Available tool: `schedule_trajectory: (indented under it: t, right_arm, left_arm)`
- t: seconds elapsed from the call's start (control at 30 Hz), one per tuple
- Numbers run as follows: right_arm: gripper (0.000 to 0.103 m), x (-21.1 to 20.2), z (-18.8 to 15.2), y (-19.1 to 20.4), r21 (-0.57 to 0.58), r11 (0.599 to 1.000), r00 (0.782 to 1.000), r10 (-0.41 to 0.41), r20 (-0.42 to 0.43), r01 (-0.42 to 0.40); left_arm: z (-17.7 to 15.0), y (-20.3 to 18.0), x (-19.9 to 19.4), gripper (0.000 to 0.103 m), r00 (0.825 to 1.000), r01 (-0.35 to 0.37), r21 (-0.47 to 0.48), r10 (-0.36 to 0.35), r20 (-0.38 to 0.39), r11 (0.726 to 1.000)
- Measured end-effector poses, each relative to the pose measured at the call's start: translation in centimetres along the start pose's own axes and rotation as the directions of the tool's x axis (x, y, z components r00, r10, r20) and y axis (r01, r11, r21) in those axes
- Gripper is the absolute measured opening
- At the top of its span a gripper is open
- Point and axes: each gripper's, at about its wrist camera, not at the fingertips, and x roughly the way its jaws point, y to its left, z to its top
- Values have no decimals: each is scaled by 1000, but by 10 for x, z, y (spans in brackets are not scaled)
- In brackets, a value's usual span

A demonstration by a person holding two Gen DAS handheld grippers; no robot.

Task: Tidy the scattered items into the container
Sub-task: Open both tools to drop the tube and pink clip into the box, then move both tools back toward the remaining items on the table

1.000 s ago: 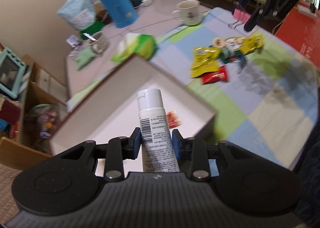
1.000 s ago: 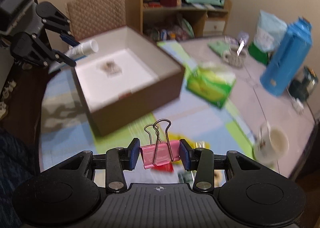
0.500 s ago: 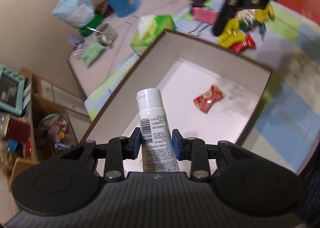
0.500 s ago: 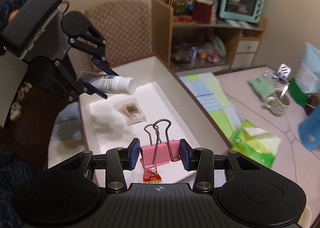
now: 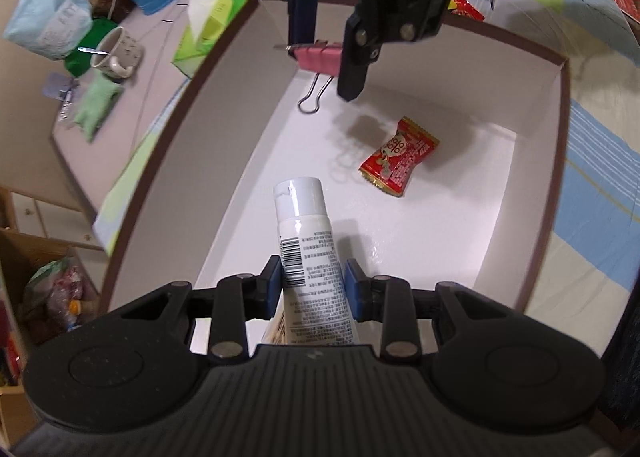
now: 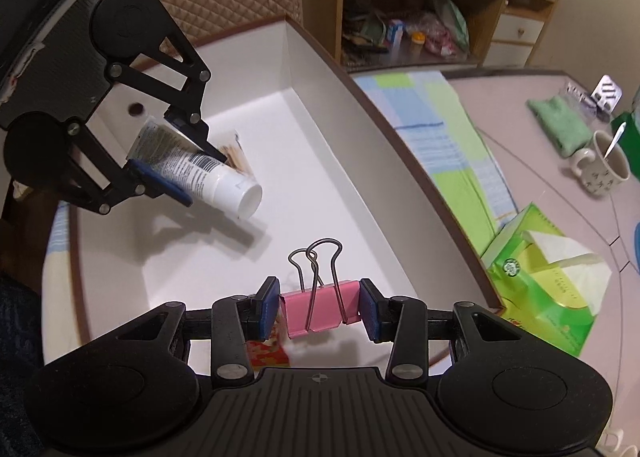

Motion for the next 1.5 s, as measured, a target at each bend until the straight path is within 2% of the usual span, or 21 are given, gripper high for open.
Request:
schedule_trajectory:
  t: [0.2, 0.4, 0.43, 0.47, 0.5, 0.53, 0.8, 1.07, 1.3, 1.5]
  right_arm:
    - [42, 19, -1, -8, -3, 1000, 1000, -6, -19, 6]
    - [42, 23, -2, -7, -37, 998, 999, -45, 8, 45]
    - [48, 23, -2, -7, -43, 998, 999, -52, 14, 53]
    - [75, 24, -2, -7, -50, 997, 998, -60, 19, 61]
    - [89, 24, -2, -6, -57, 996, 997, -69, 29, 71]
    - [95, 23, -3, -4, -65, 994, 995, -82, 54, 86]
    - [95, 19, -5, -6, -48, 997, 997, -61, 50, 64]
    - [95, 0, -14, 9, -35, 999, 998, -36, 52, 37]
    - [95, -27, -22, 27, -7, 999, 994, -33, 103, 34]
    - [95, -52, -28, 48, 6, 999, 988, -42, 150, 41]
  left_arm:
    - [1, 2, 21, 28, 999, 43, -4, -43, 9, 999]
    - [3, 11, 38, 34, 1000, 23, -31, -22, 18, 999]
    - [4, 13, 40, 38, 1000, 16, -38, -15, 25, 999]
    - [5, 15, 41, 46, 999, 11, -42, -10, 33, 999]
    - [5, 17, 41, 51, 999, 5, -46, -3, 41, 999]
    - [6, 19, 41, 52, 999, 0, -50, 2, 46, 999]
    - [2, 29, 35, 60, 999, -19, -88, 22, 32, 996]
    - [-13, 31, 13, 63, 999, -52, -110, 53, 9, 993]
    - [-27, 26, -19, 72, 995, -100, -150, 101, 1, 984]
    - [-35, 13, -44, 73, 990, -141, -168, 143, -4, 976]
